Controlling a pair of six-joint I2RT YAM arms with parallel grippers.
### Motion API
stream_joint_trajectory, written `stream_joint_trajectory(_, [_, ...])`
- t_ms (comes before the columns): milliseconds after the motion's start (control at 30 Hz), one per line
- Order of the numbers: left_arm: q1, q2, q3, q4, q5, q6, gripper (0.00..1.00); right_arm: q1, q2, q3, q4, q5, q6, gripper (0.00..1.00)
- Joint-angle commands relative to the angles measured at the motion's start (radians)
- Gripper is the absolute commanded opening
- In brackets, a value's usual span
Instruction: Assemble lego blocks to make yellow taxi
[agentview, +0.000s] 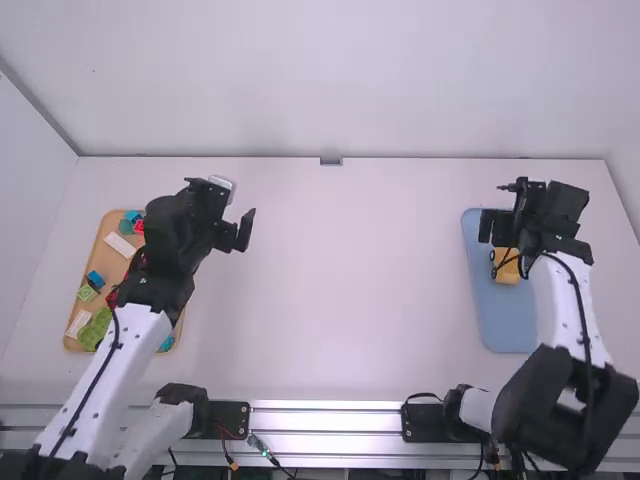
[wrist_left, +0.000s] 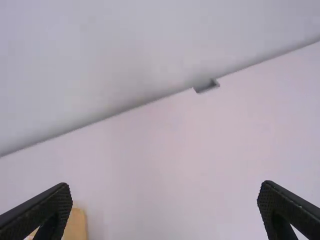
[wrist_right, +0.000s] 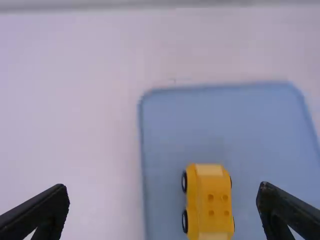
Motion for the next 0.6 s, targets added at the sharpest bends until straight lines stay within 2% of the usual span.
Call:
stream_joint_trajectory(0, [-0.001,-0.087,0.036,0.003,-0.011,-0.002,0.99,0.049,-0.101,0.025,-0.006,0.016,0.01,0.99])
stream_joint_trajectory(200, [-0.003,-0.271,0.03,0.0,-0.014,-0.003,0.99,0.184,-0.296,0.024,0.032,0.016,0.01,0.99])
stream_joint_trajectory(567, [0.082,-0.408,-0.096,0.056,-0.125,-0.126,0.87,0.313,-0.431,-0.096,0.152,0.136,0.13,0.87])
